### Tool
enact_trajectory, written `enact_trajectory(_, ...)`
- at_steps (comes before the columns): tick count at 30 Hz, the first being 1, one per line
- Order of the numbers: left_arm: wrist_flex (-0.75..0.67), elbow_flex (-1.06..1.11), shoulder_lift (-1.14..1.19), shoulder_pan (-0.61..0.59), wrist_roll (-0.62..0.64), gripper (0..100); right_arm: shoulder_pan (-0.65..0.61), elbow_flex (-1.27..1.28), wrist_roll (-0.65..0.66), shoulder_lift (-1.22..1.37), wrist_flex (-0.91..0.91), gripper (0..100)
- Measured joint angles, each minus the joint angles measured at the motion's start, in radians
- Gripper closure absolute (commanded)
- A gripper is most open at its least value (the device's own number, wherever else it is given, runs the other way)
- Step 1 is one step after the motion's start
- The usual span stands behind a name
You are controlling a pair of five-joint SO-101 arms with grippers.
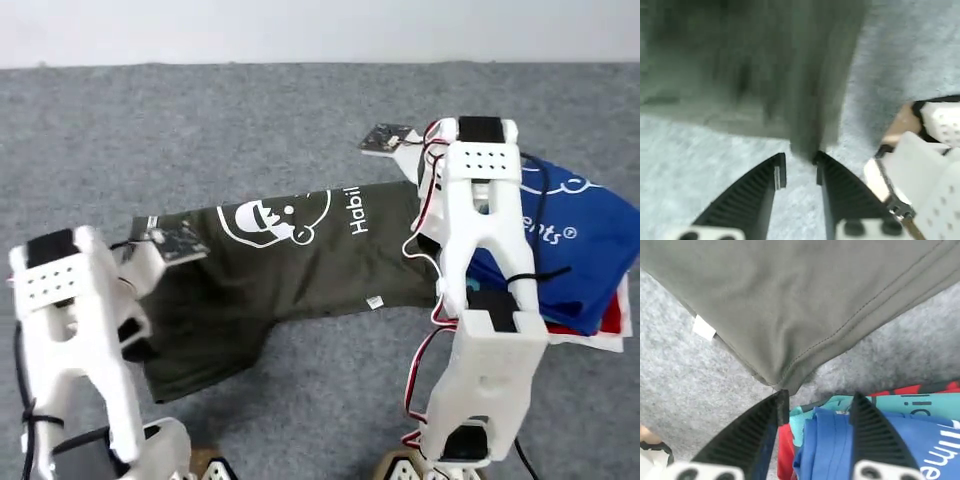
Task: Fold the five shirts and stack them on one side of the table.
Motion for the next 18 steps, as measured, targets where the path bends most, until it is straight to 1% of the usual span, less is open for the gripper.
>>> enact_trajectory(4, 0.0, -0.064, 0.0, -0.038, 0.0, 87, 0.0, 0.0, -0.003, -0.02, 0.0, 79.3)
enact_trajectory(8, 0.0, -0.081, 0.0, -0.064, 0.0, 87, 0.002, 0.0, -0.005, -0.04, 0.0, 79.3)
enact_trajectory(11, 0.0, -0.092, 0.0, -0.061, 0.012, 92, 0.002, 0.0, -0.005, -0.04, 0.0, 79.4)
enact_trajectory(13, -0.032, -0.112, 0.0, -0.063, 0.095, 98, 0.0, 0.0, -0.026, -0.04, 0.0, 79.4)
enact_trajectory(14, -0.075, -0.114, 0.0, -0.058, 0.169, 99, -0.005, 0.0, -0.052, -0.04, 0.0, 79.4)
enact_trajectory(16, -0.15, -0.115, 0.0, -0.037, 0.301, 98, -0.018, 0.0, -0.109, -0.04, -0.002, 79.6)
enact_trajectory(18, -0.207, -0.104, 0.0, 0.002, 0.427, 98, -0.037, 0.0, -0.189, -0.04, -0.009, 83.1)
